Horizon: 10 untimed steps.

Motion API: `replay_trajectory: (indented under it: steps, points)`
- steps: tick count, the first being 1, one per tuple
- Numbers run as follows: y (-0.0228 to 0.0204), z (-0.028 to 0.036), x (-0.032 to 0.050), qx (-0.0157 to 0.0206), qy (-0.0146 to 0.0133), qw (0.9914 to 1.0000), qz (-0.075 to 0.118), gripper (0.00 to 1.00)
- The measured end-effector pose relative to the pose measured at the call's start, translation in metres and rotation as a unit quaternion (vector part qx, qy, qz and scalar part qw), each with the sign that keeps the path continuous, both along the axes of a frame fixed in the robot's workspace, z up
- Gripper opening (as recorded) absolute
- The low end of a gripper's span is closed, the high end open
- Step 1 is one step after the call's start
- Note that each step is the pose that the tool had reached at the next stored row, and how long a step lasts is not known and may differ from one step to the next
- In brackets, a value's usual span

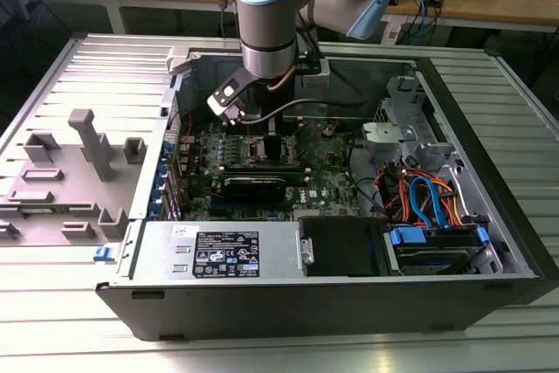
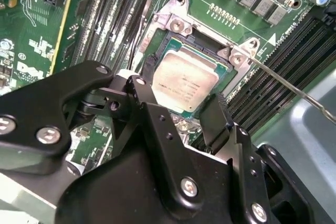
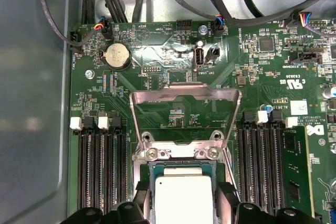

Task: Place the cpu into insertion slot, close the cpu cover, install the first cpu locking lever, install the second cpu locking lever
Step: 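Place the cpu into insertion slot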

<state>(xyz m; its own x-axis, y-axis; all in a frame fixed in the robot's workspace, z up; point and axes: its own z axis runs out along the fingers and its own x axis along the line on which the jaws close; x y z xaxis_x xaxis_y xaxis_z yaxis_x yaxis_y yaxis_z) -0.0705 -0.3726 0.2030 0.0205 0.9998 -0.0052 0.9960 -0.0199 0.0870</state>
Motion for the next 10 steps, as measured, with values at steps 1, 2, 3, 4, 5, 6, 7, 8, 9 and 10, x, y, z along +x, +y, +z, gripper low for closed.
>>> replay_trajectory:
  steps: [1,2,3,4,5,6,7,8,9,10]
  points:
    - [0.0000,0.0022,0.0000,0.0000,0.0001,1.00000,0.000,0.61]
    - [0.0000,0.0037,0.0000,0.0001,0.0001,1.00000,0.000,0.61]
    - [0.0000,0.0065,0.0000,0.0001,0.0002,1.00000,0.000,0.61]
    - [0.0000,0.0101,0.0001,0.0001,0.0006,1.00000,0.000,0.61]
    - [0.0000,0.0145,0.0002,0.0000,0.0017,1.00000,0.000,0.60]
    - [0.0000,0.0169,0.0004,0.0000,0.0029,1.00000,0.000,0.53]
    - [0.0000,0.0186,0.0005,0.0001,0.0040,0.99999,0.000,0.47]
    - [0.0000,0.0206,0.0009,0.0005,0.0062,0.99998,0.000,0.41]
    - [0.0000,0.0221,0.0010,0.0011,0.0088,0.99996,0.000,0.35]
    - [0.0000,0.0229,0.0013,0.0018,0.0107,0.99994,0.000,0.29]
